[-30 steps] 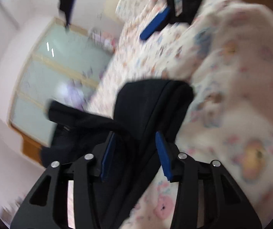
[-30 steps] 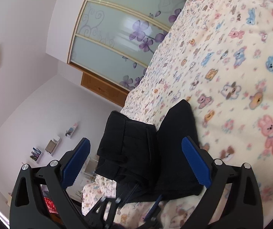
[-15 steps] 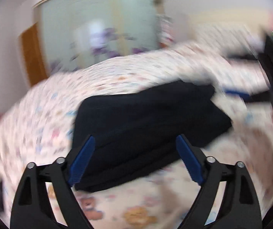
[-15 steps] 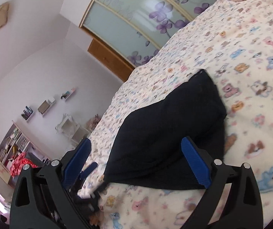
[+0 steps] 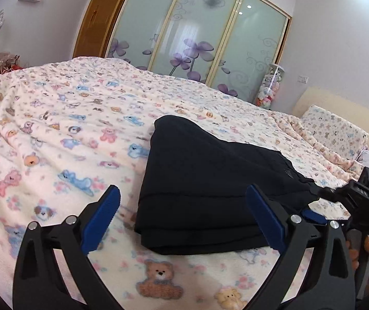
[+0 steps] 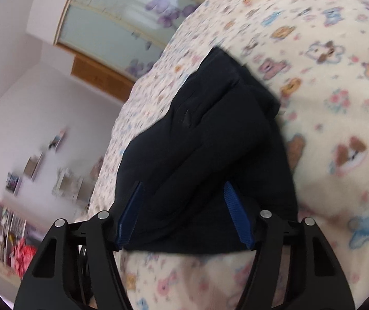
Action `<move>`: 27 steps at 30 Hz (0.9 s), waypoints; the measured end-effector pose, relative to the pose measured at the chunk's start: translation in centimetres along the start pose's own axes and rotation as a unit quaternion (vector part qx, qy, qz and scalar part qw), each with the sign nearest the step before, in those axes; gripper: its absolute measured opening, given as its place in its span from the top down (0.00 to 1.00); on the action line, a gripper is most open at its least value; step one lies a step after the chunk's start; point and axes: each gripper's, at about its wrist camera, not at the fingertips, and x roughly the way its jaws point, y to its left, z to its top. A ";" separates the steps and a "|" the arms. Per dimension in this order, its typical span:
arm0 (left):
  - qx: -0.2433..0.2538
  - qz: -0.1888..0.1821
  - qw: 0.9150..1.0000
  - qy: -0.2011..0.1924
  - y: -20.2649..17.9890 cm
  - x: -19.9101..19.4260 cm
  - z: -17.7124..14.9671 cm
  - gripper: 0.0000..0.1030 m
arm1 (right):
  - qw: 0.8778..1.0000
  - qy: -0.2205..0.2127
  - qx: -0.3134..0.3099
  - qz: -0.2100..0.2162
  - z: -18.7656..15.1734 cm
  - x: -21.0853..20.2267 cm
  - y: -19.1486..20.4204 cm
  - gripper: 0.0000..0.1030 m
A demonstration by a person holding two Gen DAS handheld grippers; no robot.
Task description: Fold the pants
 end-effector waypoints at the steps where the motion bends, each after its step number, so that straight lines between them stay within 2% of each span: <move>1: 0.004 0.000 1.000 -0.002 -0.2 0.0 -0.1 0.02 | 1.000 -0.010 0.006 -0.006 0.1 0.1 -0.1 0.36; 2: 0.009 0.000 1.000 -0.005 -0.3 -0.1 -0.3 0.02 | 1.000 -0.020 0.013 -0.014 0.3 0.4 -0.2 0.38; 4: 0.019 -0.001 1.000 -0.009 -0.7 -0.1 -0.4 0.02 | 0.999 -0.031 0.005 -0.037 0.5 1.0 -0.2 0.62; 7: 0.025 -0.001 1.000 -0.012 -0.9 -0.2 -0.5 0.02 | 0.998 -0.040 -0.010 -0.039 0.2 1.1 -0.1 0.78; 9: 0.019 -0.001 1.000 -0.012 -0.8 -0.3 -0.4 0.02 | 0.999 -0.044 -0.007 -0.017 -0.2 0.3 0.5 0.83; 13: -0.003 0.005 1.000 -0.013 -0.2 0.0 -0.5 0.02 | 0.999 -0.037 -0.004 0.014 -1.6 -0.8 1.8 0.84; 16: -0.016 0.010 1.000 -0.015 0.2 0.1 -0.4 0.02 | 0.999 -0.031 -0.002 0.022 -3.0 -1.5 2.4 0.86; 20: -0.023 0.017 0.999 -0.019 0.4 0.0 -0.3 0.02 | 0.999 -0.026 0.004 -0.019 -3.1 -0.5 0.7 0.88; 23: -0.027 0.020 0.999 -0.015 0.6 0.3 -0.3 0.02 | 0.999 -0.015 0.028 -0.020 -3.0 0.2 -0.8 0.88; 26: -0.031 0.020 0.999 -0.009 0.9 0.5 -0.2 0.02 | 0.999 -0.012 -0.015 -0.042 -3.0 0.1 0.5 0.86; 27: -0.031 0.020 0.999 -0.008 0.9 0.5 -0.1 0.02 | 0.999 -0.009 -0.025 -0.046 -3.1 -0.2 0.8 0.82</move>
